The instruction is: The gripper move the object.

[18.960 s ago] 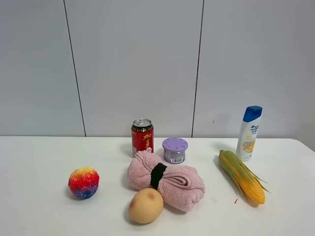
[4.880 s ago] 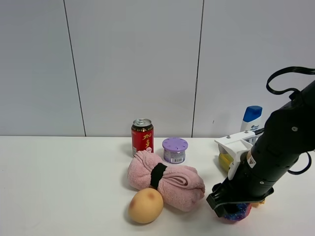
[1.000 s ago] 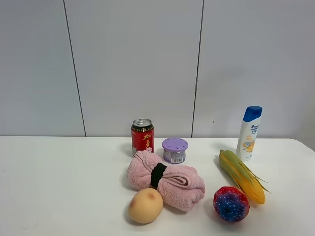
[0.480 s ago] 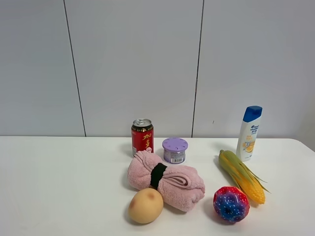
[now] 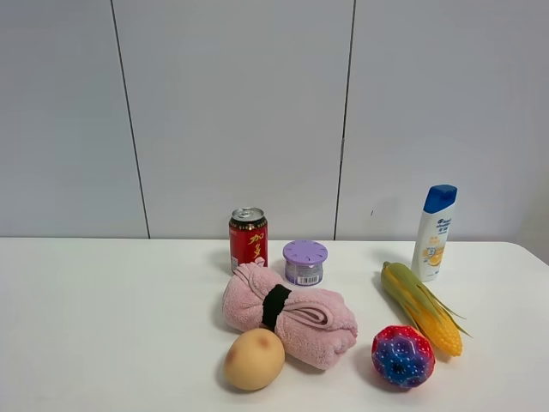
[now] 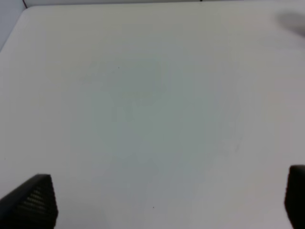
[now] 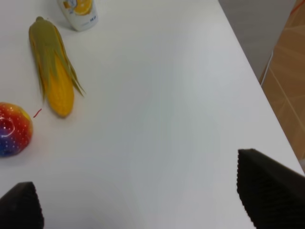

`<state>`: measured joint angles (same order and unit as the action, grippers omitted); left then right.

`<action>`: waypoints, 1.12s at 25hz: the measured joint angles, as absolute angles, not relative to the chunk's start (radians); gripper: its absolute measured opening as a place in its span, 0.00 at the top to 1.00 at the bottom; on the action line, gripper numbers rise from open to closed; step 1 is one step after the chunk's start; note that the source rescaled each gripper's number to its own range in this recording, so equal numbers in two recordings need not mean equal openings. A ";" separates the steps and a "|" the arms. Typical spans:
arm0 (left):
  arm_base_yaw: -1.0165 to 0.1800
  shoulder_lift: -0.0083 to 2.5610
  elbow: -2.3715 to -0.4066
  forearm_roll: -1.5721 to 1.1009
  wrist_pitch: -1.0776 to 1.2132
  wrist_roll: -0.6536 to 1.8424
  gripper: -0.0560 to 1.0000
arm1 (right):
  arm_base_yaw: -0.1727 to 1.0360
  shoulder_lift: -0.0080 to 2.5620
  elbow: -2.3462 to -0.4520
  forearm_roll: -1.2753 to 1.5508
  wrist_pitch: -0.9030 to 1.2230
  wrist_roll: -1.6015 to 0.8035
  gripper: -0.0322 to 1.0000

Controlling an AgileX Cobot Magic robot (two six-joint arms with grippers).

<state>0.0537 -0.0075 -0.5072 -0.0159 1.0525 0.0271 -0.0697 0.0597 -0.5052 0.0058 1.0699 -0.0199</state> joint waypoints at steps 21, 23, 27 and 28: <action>0.054 -0.008 -0.507 -0.016 1.053 0.027 0.00 | -0.070 -0.002 -0.503 0.006 1.062 0.000 0.47; 0.054 -0.008 -0.507 -0.016 1.053 0.027 0.00 | -0.070 -0.002 -0.503 0.006 1.062 0.000 0.47; 0.054 -0.008 -0.507 -0.016 1.053 0.027 0.00 | -0.070 -0.002 -0.503 0.006 1.062 0.000 0.47; 0.054 -0.008 -0.507 -0.016 1.053 0.027 0.00 | -0.070 -0.002 -0.503 0.000 1.062 0.000 0.47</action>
